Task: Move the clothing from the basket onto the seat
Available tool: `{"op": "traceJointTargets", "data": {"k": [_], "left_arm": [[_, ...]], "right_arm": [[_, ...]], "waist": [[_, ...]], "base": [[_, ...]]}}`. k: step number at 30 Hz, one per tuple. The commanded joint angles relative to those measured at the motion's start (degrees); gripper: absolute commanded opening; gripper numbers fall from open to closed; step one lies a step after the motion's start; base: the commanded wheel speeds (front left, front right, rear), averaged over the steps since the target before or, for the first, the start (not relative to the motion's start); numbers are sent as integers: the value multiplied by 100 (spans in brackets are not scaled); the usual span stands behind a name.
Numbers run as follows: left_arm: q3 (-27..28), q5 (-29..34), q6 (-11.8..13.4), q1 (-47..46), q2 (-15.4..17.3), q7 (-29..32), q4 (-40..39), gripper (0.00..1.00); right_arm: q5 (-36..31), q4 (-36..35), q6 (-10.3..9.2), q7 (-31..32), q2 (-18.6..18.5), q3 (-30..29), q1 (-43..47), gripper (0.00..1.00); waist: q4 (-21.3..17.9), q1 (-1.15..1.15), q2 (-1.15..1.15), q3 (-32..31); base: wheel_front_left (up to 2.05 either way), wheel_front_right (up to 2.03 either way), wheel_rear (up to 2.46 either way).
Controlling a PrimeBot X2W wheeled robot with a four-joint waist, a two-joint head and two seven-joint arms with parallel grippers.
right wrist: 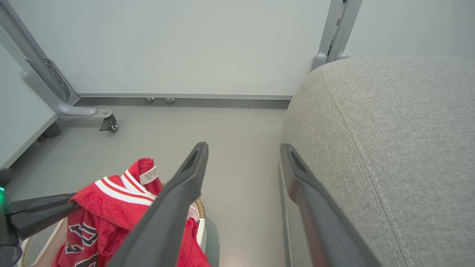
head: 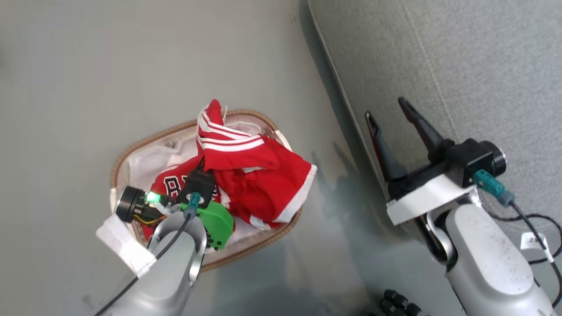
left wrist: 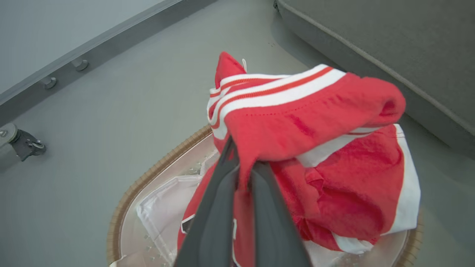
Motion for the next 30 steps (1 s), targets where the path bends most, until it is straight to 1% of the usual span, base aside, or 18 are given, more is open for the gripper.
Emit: {"op": "traceJointTargets", "data": {"k": [1,7,11,14,20,24,30], "left_arm": [[62,49,-14,202,40,-4,-180,0],[408,164,-46,724,91,-5,-1127,0],[628,212,-115,978,-13,-5,-1778,0],[800,255,-204,1100,-78,-4,-2241,0],[957,302,-447,1203,-219,-4,-2970,0],[922,257,-589,1196,-309,-4,-3253,0],[649,199,-671,1110,-361,-4,-3528,0]], "right_arm": [[-11,66,-4,-12,-10,13,174,100],[-56,227,-3,-12,12,103,574,100],[-90,323,-4,-12,-43,148,863,100],[-106,394,-3,-12,-52,223,1079,100],[-124,524,-4,-12,-32,402,1416,100],[-102,468,-3,-12,-18,705,1356,100],[-55,391,-4,-11,147,1327,743,100]], "waist": [[396,0,0,-901],[602,0,0,-1499],[738,0,0,-1869],[826,0,0,-2111],[1015,0,0,-2503],[1145,0,0,-2609],[1388,0,0,-2629]], "base": [[0,0,0],[0,0,0],[0,0,0],[0,0,0],[0,0,0],[0,0,0],[0,0,0]]}}
